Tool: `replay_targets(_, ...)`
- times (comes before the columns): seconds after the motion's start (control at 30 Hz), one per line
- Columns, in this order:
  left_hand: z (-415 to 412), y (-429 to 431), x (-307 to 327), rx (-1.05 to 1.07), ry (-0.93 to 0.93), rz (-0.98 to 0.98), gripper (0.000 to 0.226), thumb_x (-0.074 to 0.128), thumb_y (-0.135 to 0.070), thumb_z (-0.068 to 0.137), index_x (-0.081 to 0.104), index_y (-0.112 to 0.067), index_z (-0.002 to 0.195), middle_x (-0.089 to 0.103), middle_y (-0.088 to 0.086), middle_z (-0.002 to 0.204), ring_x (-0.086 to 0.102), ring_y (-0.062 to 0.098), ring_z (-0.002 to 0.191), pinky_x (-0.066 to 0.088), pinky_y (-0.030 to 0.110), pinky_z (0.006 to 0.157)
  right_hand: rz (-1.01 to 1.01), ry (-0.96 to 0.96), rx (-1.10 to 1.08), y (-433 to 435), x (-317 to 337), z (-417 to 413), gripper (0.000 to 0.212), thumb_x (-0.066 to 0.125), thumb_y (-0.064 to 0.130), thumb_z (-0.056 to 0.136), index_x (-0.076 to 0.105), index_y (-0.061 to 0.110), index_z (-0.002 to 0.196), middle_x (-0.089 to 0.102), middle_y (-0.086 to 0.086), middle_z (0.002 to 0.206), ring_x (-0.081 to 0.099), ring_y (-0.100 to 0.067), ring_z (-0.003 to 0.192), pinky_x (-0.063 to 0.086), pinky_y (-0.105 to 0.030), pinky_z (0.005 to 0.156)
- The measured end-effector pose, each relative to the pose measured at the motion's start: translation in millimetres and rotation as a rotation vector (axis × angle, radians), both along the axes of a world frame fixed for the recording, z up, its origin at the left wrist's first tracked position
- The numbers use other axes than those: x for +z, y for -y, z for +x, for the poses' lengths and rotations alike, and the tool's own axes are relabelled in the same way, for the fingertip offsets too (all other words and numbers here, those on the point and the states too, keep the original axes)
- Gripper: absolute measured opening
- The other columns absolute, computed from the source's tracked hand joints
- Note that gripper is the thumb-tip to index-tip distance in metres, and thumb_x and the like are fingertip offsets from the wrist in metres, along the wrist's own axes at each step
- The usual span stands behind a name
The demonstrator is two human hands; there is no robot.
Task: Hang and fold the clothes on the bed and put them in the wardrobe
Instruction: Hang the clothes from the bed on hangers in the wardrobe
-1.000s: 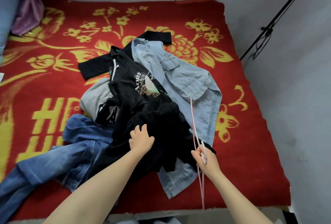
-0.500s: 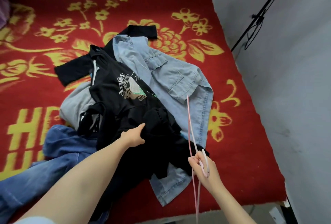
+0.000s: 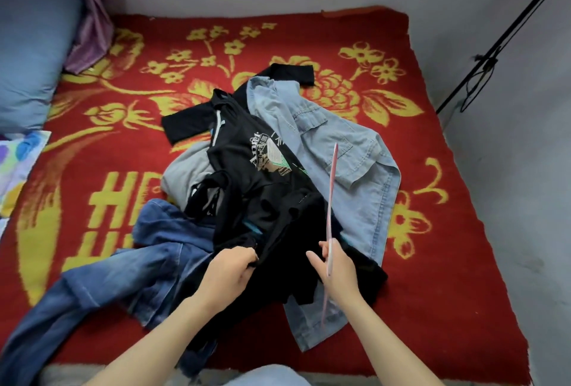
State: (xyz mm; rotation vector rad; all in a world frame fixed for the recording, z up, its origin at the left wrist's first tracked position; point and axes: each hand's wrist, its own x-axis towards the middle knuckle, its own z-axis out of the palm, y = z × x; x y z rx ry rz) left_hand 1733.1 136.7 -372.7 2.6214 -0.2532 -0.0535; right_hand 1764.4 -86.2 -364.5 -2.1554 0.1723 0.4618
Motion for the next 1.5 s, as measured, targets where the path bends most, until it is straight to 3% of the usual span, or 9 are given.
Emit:
replay_targets(0.07,-16,-7,8,-0.060,0.084,0.038,0.014,0.070,0.004,0.061,0.063,-0.007,0.067,0.061,0.002,0.063,0.056,0.019,0.061,0.038,0.028,0.061,0.003,0.025,0.021,-18,0,-3,0.025,0.062,0.023,0.089,0.050,0.003,0.098,0.056,0.005,0.073,0.048,-0.005,0.060,0.039,-0.014,0.055)
replay_targets(0.17,-42,-18,18,-0.162,0.177,0.089,0.015,0.070,-0.003,0.058,0.064,-0.015,0.067,0.060,-0.006,0.065,0.057,0.012,0.063,0.044,0.024,0.063,0.001,0.094,0.154,-41,5,-9,0.025,0.062,0.016,0.088,0.054,0.015,0.112,0.049,0.022,0.082,0.051,-0.005,0.080,0.047,-0.022,0.077)
replay_targets(0.27,-59,-30,25,-0.120,0.202,0.078,0.026,0.077,0.002,0.050,0.063,-0.013,0.066,0.057,-0.003,0.062,0.050,0.012,0.062,0.044,0.023,0.056,0.055,0.133,0.426,-62,19,-13,0.025,0.063,0.009,0.085,0.049,0.029,0.087,0.063,0.002,0.107,0.061,-0.016,0.095,0.047,-0.025,0.082)
replay_targets(0.57,-84,-74,53,0.221,0.233,-0.196,0.037,0.070,0.002,0.058,0.053,-0.023,0.079,0.058,0.001,0.064,0.044,0.009,0.067,0.038,0.024,0.061,-0.218,0.157,0.787,-115,16,-29,0.017,0.053,0.004,0.084,0.049,0.020,0.078,0.051,-0.002,0.074,0.053,-0.028,0.083,0.035,-0.030,0.067)
replay_targets(0.73,-92,-99,51,0.587,0.085,-0.476,0.019,0.075,0.000,0.074,0.061,-0.012,0.078,0.058,0.013,0.073,0.056,0.029,0.071,0.045,0.039,0.069,-0.088,0.304,0.524,-131,60,-5,0.041,0.056,-0.002,0.077,0.035,0.024,0.054,0.053,-0.003,0.062,0.053,-0.021,0.065,0.030,-0.029,0.058)
replay_targets(0.97,-71,-115,64,0.755,0.039,-0.956,0.031,0.065,0.004,0.082,0.062,-0.025,0.091,0.060,0.000,0.071,0.056,0.013,0.066,0.047,0.019,0.062,0.256,0.352,0.397,-162,116,-6,0.046,0.057,-0.007,0.074,0.028,0.021,0.050,0.040,-0.005,0.052,0.035,-0.007,0.054,0.028,-0.025,0.052)
replay_targets(1.17,-88,-123,56,0.488,0.071,-0.610,0.043,0.068,0.003,0.080,0.067,-0.035,0.098,0.062,-0.001,0.079,0.054,0.021,0.085,0.043,0.027,0.080,0.224,0.369,0.415,-158,106,-18,0.056,0.059,-0.011,0.074,0.040,0.032,0.044,0.044,0.011,0.049,0.039,-0.004,0.051,0.031,-0.020,0.054)
replay_targets(1.3,-99,-123,48,0.478,0.044,-0.449,0.012,0.076,-0.008,0.075,0.074,-0.015,0.085,0.059,-0.008,0.077,0.058,0.019,0.081,0.047,0.032,0.077,0.178,0.415,0.374,-153,101,-23,0.063,0.061,-0.013,0.074,0.030,0.032,0.042,0.047,0.014,0.051,0.044,-0.001,0.050,0.031,-0.010,0.051)
replay_targets(1.5,-113,-124,53,0.473,0.208,-0.207,0.014,0.080,0.001,0.067,0.073,-0.004,0.078,0.069,0.005,0.080,0.064,0.019,0.078,0.047,0.029,0.071,0.087,0.433,0.428,-141,92,-34,0.051,0.063,-0.005,0.075,0.040,0.032,0.049,0.045,0.012,0.051,0.044,-0.005,0.054,0.031,-0.014,0.051)
